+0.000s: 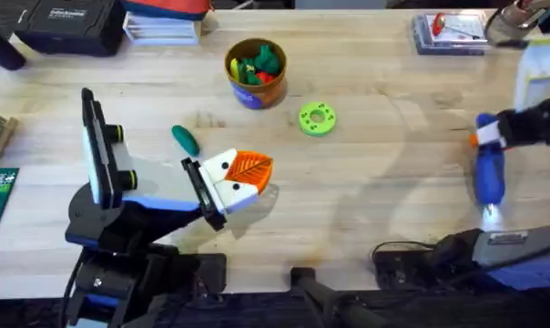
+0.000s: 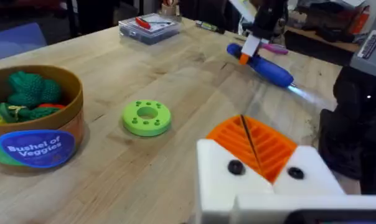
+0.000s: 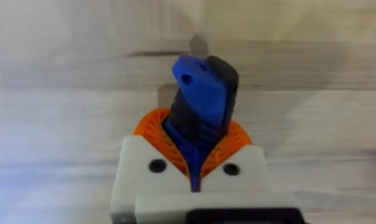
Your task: Pick up the gripper from the table and insert it into the empty holder that is missing its gripper. Then pick up a screw, insert it into the mounting hole, and use the screwdriver to tighten it. Finally, clean up the table by picking up the vegetable and placing it into the bucket.
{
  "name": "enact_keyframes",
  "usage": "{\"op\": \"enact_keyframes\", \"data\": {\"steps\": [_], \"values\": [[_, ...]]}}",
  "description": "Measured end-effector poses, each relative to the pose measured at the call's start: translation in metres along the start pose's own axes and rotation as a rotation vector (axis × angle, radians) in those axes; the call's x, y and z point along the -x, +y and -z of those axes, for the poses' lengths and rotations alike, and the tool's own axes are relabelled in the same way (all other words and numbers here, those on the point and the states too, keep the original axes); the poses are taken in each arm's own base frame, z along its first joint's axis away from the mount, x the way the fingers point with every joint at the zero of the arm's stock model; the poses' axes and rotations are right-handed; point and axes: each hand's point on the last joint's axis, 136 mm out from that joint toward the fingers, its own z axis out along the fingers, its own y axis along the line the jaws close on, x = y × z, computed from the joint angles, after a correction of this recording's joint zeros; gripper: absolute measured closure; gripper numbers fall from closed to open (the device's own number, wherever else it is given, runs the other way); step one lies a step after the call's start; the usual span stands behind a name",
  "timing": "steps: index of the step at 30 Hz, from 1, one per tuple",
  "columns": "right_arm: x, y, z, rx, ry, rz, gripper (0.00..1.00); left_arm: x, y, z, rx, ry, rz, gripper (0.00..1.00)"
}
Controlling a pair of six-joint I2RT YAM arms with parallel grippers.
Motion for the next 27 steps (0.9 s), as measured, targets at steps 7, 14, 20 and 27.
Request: {"op": "enact_keyframes", "data": {"steps": [7, 14, 20, 27], "values": [[0.044, -0.011, 0.081, -0.112, -0.330, -0.137, 0.975, 0.000, 0.000, 0.000, 0.000, 0.000, 0.000, 0.996], [0.068, 0.016, 0.171, -0.112, -0.659, -0.176, 0.975, 0.000, 0.000, 0.000, 0.000, 0.000, 0.000, 0.996], [0.080, 0.073, 0.219, -0.039, -0.823, -0.058, 0.975, 0.000, 0.000, 0.000, 0.000, 0.000, 0.000, 0.996], [0.094, 0.161, 0.272, 0.098, -1.021, 0.158, 0.975, 0.000, 0.000, 0.000, 0.000, 0.000, 0.000, 0.996]]}}
